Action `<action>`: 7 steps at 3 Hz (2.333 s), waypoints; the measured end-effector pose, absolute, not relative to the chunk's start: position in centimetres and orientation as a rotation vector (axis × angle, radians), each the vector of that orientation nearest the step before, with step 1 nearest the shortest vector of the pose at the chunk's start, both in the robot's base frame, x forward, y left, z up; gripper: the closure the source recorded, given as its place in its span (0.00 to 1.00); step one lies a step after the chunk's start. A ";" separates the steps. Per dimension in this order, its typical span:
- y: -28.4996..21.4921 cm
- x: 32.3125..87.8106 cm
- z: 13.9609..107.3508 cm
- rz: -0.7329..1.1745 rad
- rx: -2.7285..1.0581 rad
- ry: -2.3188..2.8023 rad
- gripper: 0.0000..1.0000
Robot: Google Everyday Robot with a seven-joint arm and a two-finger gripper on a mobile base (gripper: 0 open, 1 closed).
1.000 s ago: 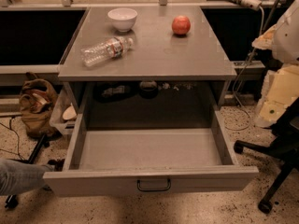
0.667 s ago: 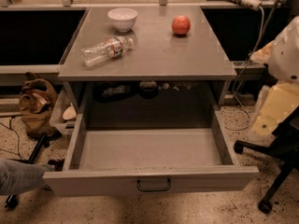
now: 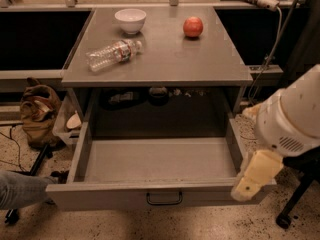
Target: Close top drawer
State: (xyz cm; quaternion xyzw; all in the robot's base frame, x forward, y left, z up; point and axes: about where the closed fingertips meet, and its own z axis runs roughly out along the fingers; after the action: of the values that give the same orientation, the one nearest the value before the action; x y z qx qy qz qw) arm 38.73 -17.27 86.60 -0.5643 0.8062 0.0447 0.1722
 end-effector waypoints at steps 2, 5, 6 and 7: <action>-14.1 35.1 79.0 0.347 -1.815 2.265 0.00; -13.3 30.9 74.2 0.445 -1.776 2.311 0.00; -12.6 29.2 71.4 0.508 -1.805 2.317 0.00; -11.6 29.8 69.2 0.524 -1.848 2.301 0.00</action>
Offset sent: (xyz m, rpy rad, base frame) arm -0.0479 0.0388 -0.0990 0.0520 0.2518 0.2467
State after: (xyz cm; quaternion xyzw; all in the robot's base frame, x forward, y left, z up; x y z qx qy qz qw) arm 29.77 -11.64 69.21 -0.6150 0.7656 0.1744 0.0720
